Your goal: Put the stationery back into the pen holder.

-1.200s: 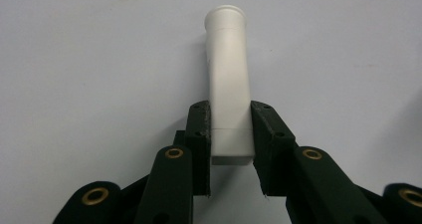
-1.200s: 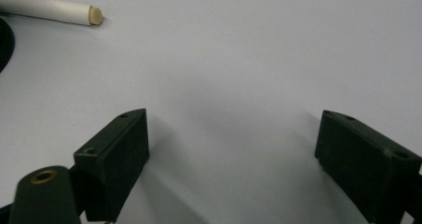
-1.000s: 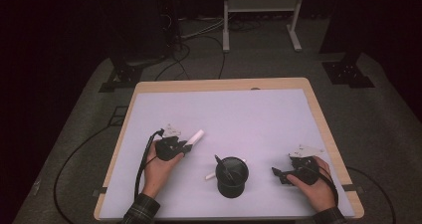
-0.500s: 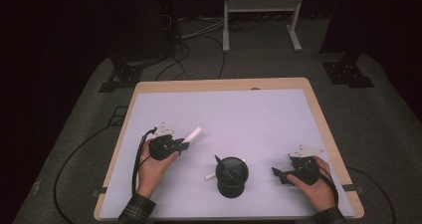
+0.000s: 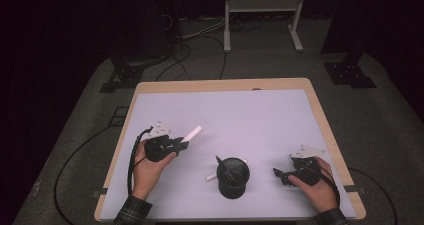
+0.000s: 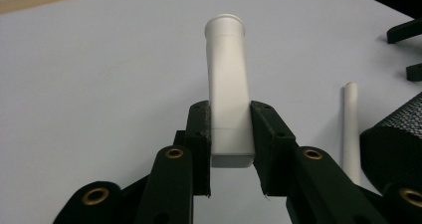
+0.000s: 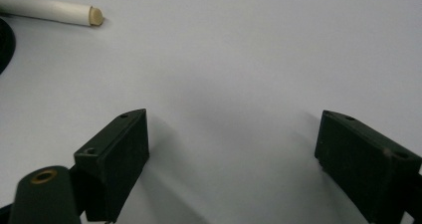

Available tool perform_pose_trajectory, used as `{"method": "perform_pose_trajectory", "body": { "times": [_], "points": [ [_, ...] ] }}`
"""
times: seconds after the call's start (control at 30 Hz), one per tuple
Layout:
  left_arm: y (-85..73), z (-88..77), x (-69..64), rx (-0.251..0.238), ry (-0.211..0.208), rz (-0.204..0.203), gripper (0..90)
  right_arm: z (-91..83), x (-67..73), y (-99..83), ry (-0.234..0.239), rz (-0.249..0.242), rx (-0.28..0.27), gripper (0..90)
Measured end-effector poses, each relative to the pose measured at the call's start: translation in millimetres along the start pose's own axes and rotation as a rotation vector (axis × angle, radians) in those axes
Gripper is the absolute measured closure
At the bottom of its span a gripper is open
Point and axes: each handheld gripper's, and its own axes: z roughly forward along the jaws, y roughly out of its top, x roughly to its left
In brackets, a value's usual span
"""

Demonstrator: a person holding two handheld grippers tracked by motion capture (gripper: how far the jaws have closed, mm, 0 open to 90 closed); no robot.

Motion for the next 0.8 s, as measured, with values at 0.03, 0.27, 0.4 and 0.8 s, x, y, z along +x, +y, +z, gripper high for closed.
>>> {"method": "perform_pose_trajectory", "body": {
  "times": [0.03, 0.27, 0.4, 0.8],
  "points": [
    [0.8, -1.6, -0.9, -0.006, -0.006, 0.000, 71.0, 0.0, 0.0, 0.0, 0.000, 0.001, 0.000, 12.4],
    [8.1, -12.4, -10.3, -0.025, -0.025, 0.023, 71.0, 0.0, 0.0, 0.0, 0.000, 0.002, 0.000, 12.4],
    [12.2, -18.6, -16.2, -0.041, -0.039, 0.037, 71.0, 0.0, 0.0, 0.0, 0.000, 0.001, 0.000, 12.4],
    [25.8, -39.1, -33.3, -0.075, -0.077, 0.080, 71.1, 0.0, -0.2, 0.0, 0.000, -0.002, 0.001, 12.4]
  ]
}}
